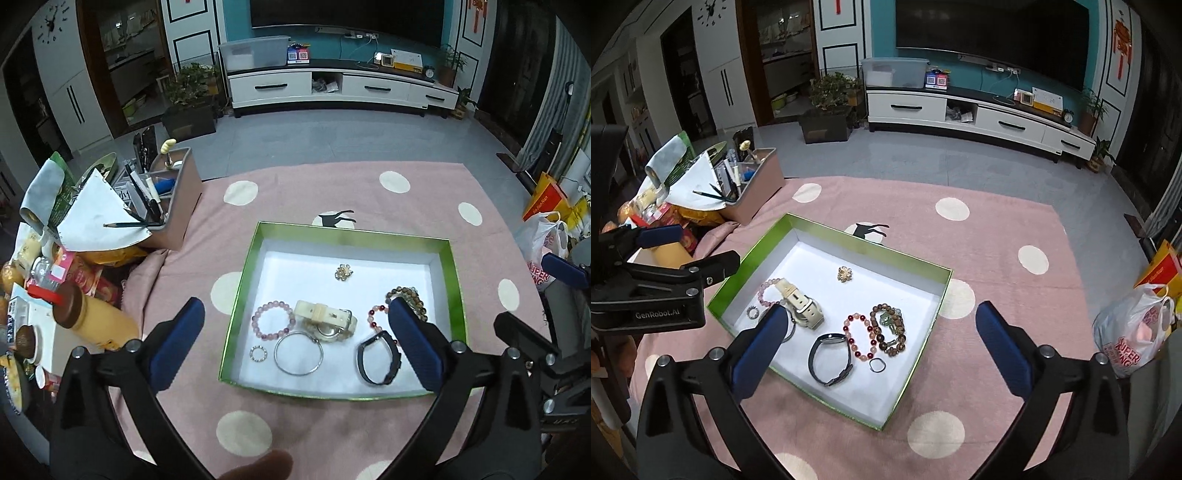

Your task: Organize jewelry

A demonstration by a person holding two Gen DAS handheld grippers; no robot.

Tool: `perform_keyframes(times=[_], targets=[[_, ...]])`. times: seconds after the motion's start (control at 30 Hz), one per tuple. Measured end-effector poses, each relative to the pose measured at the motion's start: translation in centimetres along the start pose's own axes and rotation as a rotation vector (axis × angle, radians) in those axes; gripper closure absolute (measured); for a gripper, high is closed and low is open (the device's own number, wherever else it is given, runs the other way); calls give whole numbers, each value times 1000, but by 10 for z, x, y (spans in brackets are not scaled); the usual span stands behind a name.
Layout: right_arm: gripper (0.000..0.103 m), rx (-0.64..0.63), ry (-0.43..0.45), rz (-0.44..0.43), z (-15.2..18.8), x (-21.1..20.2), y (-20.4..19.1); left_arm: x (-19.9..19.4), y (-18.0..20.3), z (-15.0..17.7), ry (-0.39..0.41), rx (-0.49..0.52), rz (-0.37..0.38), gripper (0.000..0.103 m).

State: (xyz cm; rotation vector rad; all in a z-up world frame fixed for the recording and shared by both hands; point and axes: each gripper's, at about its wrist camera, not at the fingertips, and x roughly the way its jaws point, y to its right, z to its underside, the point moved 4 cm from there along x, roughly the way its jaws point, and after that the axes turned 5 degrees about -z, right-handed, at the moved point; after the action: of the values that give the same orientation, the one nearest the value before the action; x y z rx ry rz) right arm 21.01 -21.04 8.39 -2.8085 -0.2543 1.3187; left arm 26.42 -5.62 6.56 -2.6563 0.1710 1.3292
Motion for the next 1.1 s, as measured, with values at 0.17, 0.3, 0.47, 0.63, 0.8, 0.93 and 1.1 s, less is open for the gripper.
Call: perform_keyframes(times=[0.17,0.3,0.47,0.63,0.8,0.93,1.1], targets=[[1,2,5,5,-7,-12,-3,-20,-3,-6,20,-3,-13,2],[1,-3,14,4,-10,-15,-6,-27,-8,-8,37,-6,-32,2],[1,-13,14,4,-10,-12,-10,-23,-10,-9,30,-12,-42,2],[1,-2,13,1,-10,-7,-9,-15,-10,-9,21,-7,-46,2],[1,8,5,4,-11,-2,-8,-9,-10,-10,18,-5,-45,2],[1,6,-2,6,-10,1,-8,-5,-8,-10,15,-2,-40,2],[1,6,-12,6,-9,7,-9,-1,-8,-10,11,-1,-35,2]])
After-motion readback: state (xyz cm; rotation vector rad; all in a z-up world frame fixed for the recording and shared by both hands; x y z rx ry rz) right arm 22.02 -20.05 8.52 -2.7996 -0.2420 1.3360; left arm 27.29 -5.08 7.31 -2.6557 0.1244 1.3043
